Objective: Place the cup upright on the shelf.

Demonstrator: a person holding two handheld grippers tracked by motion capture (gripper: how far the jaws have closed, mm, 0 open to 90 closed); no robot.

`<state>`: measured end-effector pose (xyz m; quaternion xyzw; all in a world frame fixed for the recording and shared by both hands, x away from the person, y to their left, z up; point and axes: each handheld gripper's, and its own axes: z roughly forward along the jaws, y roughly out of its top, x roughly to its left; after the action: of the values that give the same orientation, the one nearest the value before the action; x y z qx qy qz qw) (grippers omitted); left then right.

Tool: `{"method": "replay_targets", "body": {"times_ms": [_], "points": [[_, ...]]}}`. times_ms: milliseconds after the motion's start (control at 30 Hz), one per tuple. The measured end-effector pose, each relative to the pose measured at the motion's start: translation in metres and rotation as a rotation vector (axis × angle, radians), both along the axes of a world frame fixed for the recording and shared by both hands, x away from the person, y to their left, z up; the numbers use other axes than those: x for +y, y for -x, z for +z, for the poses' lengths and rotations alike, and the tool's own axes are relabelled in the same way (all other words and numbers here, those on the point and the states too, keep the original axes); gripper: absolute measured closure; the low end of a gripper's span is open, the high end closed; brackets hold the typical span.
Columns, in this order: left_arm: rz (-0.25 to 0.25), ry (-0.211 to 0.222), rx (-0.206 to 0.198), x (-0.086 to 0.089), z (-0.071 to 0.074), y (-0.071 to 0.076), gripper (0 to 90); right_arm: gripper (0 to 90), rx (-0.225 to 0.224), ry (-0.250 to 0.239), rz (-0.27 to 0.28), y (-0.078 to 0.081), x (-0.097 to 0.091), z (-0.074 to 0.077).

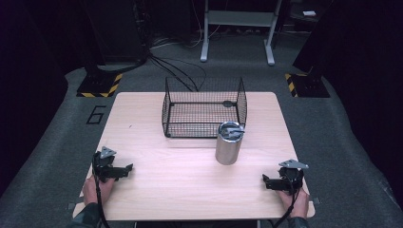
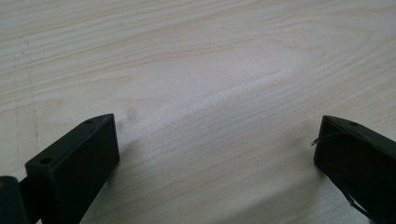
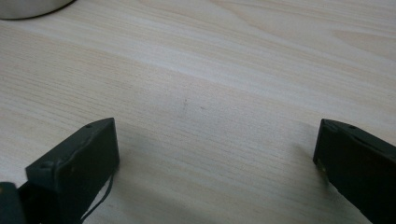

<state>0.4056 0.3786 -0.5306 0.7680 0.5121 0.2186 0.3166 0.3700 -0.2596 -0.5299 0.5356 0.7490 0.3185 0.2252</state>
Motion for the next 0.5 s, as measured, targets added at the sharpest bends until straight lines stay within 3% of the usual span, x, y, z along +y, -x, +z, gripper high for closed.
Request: {"method": "replay_targets", "body": {"times_ms": [367, 500], "points": [[0.002, 0.001, -0.004, -0.0002, -0.0003, -0.0001, 0.0, 0.0, -0.004, -0.004, -0.002, 0.0002, 0.0000, -0.0004], [0.002, 0.001, -0.004, -0.0002, -0.0003, -0.0001, 0.0, 0.0, 0.016, 0.001, -0.004, -0.0007, -0.0005, 0.0011]]}}
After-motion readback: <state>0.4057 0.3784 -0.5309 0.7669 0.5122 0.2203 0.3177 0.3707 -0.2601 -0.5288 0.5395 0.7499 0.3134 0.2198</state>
